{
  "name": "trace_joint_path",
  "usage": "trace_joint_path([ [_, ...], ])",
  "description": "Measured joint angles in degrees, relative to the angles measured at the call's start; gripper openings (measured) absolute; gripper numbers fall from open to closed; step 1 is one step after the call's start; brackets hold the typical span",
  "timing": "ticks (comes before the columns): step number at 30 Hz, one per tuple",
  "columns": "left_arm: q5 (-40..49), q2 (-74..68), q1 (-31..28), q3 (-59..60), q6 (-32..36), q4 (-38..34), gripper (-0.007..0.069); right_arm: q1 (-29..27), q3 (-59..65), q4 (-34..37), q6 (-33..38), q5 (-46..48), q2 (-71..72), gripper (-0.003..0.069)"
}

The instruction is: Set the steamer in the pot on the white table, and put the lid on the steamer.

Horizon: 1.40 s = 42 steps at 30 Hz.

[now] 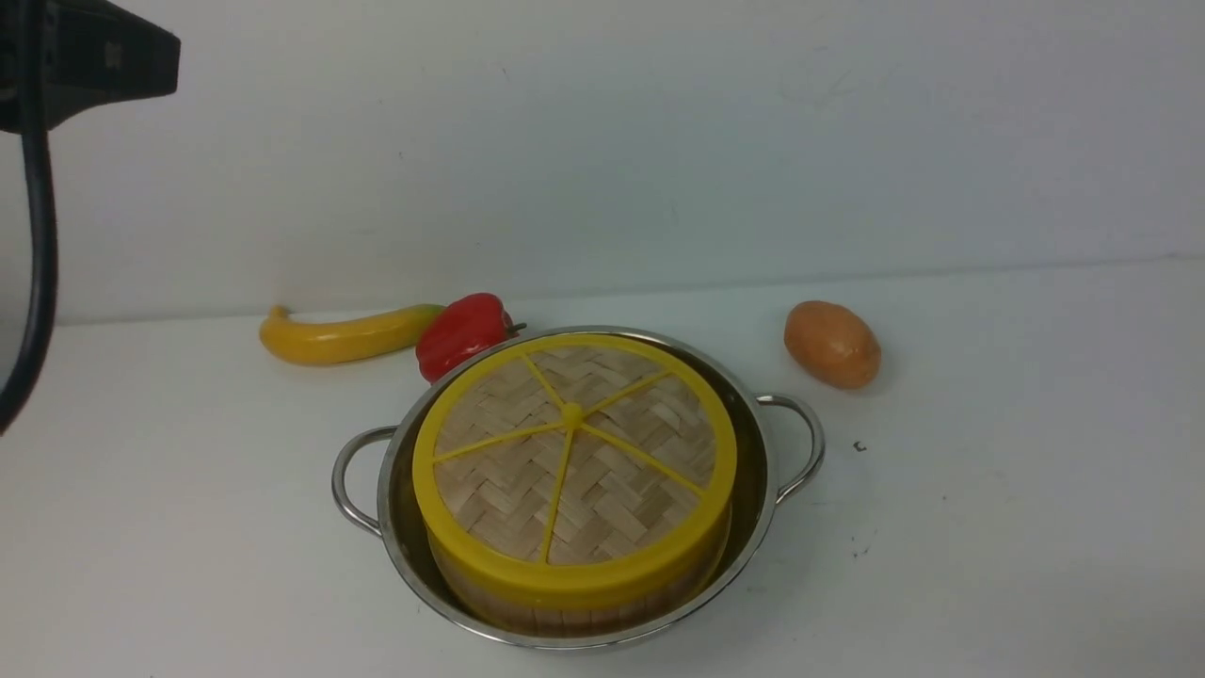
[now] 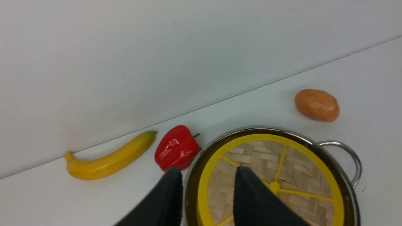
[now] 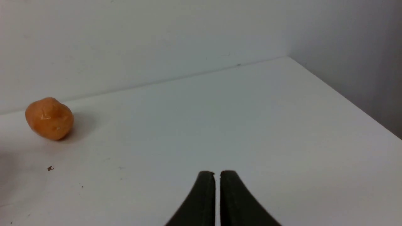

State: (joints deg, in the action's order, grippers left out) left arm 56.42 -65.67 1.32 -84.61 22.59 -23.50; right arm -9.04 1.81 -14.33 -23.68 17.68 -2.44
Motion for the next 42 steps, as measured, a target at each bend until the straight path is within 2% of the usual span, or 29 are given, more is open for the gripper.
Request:
trace_joint_path([
  [2, -0.18, 0.00, 0.00, 0.00, 0.33, -1.55, 0.0228, 0.00, 0.00, 0.00, -0.07, 0.00, 0.00, 0.0013],
  [11, -4.28, 0.00, 0.00, 0.00, 0.97, -17.34, 0.0228, 0.00, 0.00, 0.00, -0.07, 0.25, 0.00, 0.0021],
  [17, -4.30, 0.00, 0.00, 0.00, 2.53, -18.25, 0.0228, 0.00, 0.00, 0.00, -0.07, 0.47, 0.00, 0.0027],
  [21, -3.84, 1.13, 0.00, 0.00, 2.63, -12.29, 0.0228, 0.00, 0.00, 0.00, -0.07, 0.57, 0.00, 0.0032],
  [26, 0.56, 10.52, -1.67, 2.28, -6.45, 5.17, 0.0228, 0.00, 0.00, 0.00, -0.11, 0.58, 0.00, 0.0037],
  [30, 0.79, 26.23, -2.28, 10.96, -14.44, 17.61, 0.0228, 0.00, 0.00, 0.00, -0.11, 0.69, 0.00, 0.0043],
  [31, 0.70, 27.05, -2.28, 11.56, -14.44, 18.06, 0.0228, 0.00, 0.00, 0.00, -0.11, 0.69, 0.00, 0.0043],
  [32, -1.45, 33.20, -2.28, 17.08, -16.02, 21.45, 0.0228, 0.00, 0.00, 0.00, -0.11, 0.75, 0.00, 0.0045],
  [34, -3.46, 37.15, -2.28, 21.99, -16.55, 22.81, 0.0228, 0.00, 0.00, 0.00, -0.11, 0.74, 0.00, 0.0045],
  [35, -8.06, 41.72, -2.28, 30.11, -16.96, 24.21, 0.0228, 0.00, 0.00, 0.00, -0.11, 0.82, 0.00, 0.0046],
  [37, -12.80, 44.58, -2.28, 38.09, -17.19, 24.36, 0.0228, 0.00, 0.01, 0.00, -0.11, 0.81, 0.00, 0.0049],
  [42, -20.79, 46.62, -2.28, 55.34, -19.34, 24.53, 0.0230, 0.00, 0.01, 0.00, -0.11, 0.90, 0.00, 0.0055],
])
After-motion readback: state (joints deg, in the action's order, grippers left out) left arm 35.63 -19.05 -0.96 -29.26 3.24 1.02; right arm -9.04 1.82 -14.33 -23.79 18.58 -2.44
